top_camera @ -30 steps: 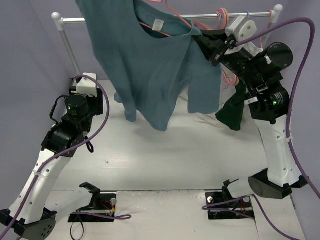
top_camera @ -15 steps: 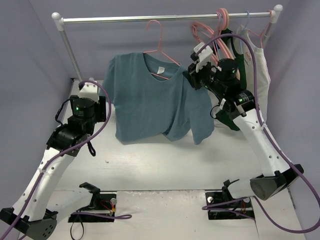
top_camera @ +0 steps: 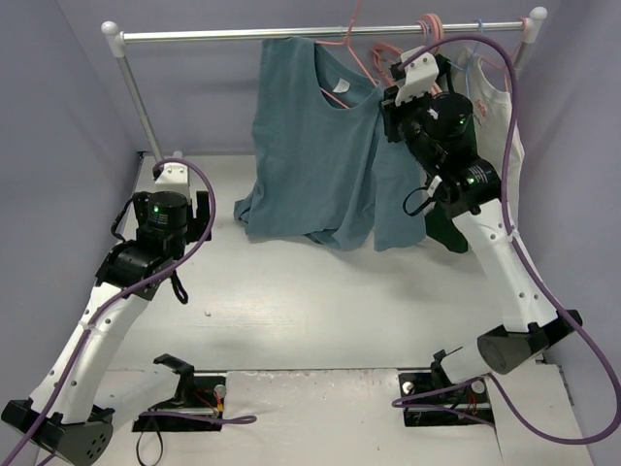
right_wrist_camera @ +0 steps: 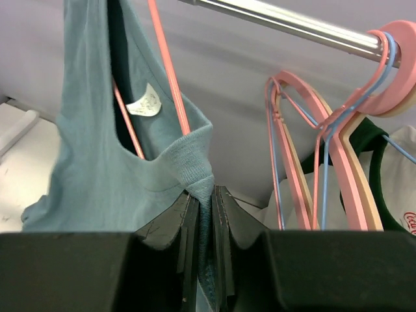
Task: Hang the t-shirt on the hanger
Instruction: Place the hanger at the clothesline.
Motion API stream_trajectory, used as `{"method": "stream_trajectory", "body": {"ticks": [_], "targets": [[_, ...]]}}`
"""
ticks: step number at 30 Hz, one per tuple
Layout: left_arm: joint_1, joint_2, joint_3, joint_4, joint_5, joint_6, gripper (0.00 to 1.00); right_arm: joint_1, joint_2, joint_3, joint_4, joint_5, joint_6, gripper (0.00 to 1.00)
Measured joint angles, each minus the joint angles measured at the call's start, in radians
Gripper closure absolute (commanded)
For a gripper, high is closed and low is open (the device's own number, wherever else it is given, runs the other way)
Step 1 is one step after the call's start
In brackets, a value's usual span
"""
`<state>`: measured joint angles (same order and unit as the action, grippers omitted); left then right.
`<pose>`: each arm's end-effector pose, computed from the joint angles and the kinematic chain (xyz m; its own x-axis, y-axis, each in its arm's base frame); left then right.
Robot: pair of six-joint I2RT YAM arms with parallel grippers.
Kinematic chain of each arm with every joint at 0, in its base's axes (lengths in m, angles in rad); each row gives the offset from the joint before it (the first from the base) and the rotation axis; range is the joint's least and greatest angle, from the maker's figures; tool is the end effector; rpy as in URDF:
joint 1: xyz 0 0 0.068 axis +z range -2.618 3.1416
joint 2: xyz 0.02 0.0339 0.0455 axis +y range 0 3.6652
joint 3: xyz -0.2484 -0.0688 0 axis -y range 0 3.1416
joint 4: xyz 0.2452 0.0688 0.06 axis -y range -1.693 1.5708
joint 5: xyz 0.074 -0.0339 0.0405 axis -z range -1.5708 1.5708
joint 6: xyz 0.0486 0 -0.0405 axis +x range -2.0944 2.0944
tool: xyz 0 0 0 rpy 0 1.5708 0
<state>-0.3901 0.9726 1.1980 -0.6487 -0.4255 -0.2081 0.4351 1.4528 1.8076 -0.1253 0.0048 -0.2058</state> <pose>0.2051 -0.0626 0.3835 -0.3714 -0.0508 -0.9271 -0.0802 0.9965 -0.0225 0.2896 0.1343 0.5295 0.2872 -0.0918 -0.9535 -0.3663 0.9092 -0.1979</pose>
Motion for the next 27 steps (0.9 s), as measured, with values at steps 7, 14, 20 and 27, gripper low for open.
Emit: {"method": "stream_trajectory", "body": {"ticks": [7, 14, 20, 27], "targets": [[0.006, 0.002, -0.002, -0.003, 0.014, -0.009, 0.22, 0.000, 0.078, 0.018, -0.004, 0.051, 0.004, 1.00], [0.014, 0.005, -0.018, -0.010, 0.032, -0.013, 0.22, 0.000, 0.164, 0.021, 0.010, 0.086, 0.009, 1.00], [0.018, 0.007, -0.024, -0.013, 0.036, -0.014, 0.22, -0.001, 0.204, 0.032, 0.013, 0.103, 0.032, 1.00], [0.019, 0.009, -0.070, -0.030, 0.042, -0.025, 0.22, -0.001, 0.164, -0.130, 0.078, 0.106, 0.087, 0.55]]}}
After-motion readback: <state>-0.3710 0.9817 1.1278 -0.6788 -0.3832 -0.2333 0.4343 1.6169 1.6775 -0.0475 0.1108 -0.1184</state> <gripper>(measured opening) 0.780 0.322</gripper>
